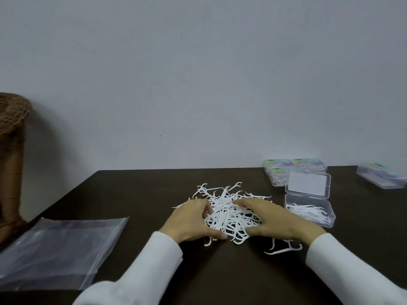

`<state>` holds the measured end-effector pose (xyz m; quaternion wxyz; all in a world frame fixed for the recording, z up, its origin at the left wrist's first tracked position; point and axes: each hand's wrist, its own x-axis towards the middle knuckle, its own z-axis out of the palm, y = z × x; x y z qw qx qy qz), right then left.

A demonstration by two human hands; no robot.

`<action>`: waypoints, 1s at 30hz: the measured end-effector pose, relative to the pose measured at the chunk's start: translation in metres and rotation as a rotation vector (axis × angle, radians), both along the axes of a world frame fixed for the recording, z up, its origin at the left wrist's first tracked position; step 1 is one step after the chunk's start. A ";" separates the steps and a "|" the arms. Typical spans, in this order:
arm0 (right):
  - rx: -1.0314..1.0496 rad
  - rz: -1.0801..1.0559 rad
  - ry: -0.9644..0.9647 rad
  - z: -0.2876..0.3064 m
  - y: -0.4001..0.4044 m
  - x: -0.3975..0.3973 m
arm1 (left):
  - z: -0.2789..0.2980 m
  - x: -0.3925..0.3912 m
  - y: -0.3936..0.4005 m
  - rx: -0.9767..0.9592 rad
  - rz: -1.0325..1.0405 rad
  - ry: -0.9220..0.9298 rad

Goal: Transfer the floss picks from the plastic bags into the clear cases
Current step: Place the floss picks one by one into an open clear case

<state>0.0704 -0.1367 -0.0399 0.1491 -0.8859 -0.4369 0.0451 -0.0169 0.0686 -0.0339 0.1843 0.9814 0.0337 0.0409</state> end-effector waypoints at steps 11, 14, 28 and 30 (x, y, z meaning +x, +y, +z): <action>0.123 0.026 -0.232 0.002 -0.002 0.002 | 0.000 0.004 0.004 -0.155 -0.016 -0.100; 0.156 0.030 -0.303 0.005 -0.004 0.003 | 0.000 0.002 0.004 -0.160 0.029 -0.169; 0.457 -0.056 -0.264 0.022 -0.014 0.002 | 0.006 0.001 0.004 -0.344 0.131 -0.380; 0.540 -0.097 -0.201 0.023 -0.016 0.003 | 0.006 0.002 0.005 -0.392 0.136 -0.403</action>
